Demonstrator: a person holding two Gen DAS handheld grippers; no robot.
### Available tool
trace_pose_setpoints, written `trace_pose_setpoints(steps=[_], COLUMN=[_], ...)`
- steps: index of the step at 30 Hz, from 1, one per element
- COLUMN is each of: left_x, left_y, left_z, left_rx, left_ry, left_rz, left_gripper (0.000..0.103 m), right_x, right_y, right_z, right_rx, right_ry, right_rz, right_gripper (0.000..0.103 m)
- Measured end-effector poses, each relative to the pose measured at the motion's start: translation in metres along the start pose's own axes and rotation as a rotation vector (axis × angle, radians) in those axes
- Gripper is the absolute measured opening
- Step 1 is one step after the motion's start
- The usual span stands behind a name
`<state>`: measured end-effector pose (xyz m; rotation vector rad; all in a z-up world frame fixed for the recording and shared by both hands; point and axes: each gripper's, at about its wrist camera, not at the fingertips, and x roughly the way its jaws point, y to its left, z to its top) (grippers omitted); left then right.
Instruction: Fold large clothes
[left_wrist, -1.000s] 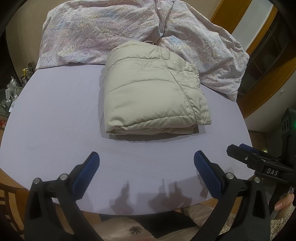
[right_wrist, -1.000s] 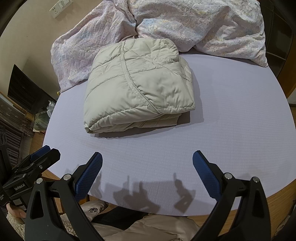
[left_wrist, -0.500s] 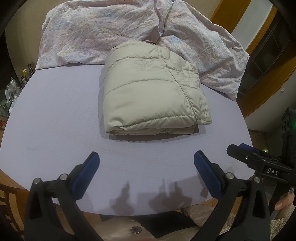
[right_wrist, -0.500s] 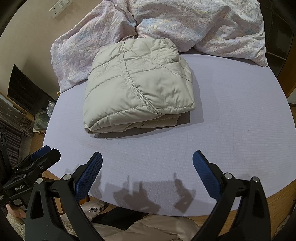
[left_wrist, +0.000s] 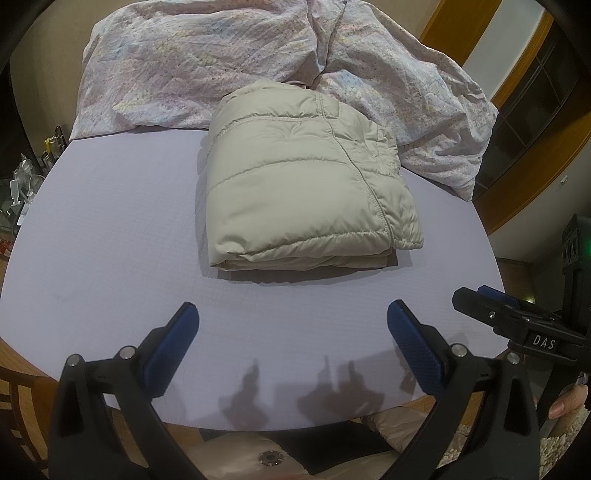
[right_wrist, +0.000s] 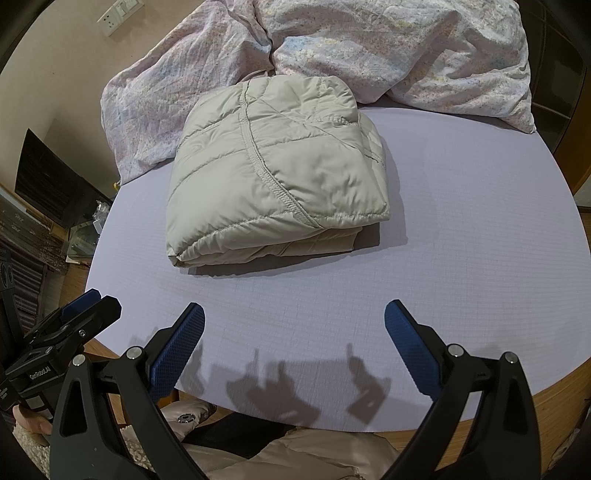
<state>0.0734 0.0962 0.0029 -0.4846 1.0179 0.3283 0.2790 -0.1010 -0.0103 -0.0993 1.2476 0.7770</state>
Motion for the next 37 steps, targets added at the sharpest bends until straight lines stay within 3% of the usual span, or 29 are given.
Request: trace_pose_setpoints(steps=[37], left_x=[0.0001], left_y=[-0.0014], left_z=[0.0021], left_rx=[0.002], left_ry=[0.002], left_rz=[0.002], left_gripper=[0.101], right_x=[0.0017], right_y=[-0.0014], right_z=[0.0023], right_rx=[-0.001], right_ry=[0.002], right_rz=[0.001], right_gripper=[0.100])
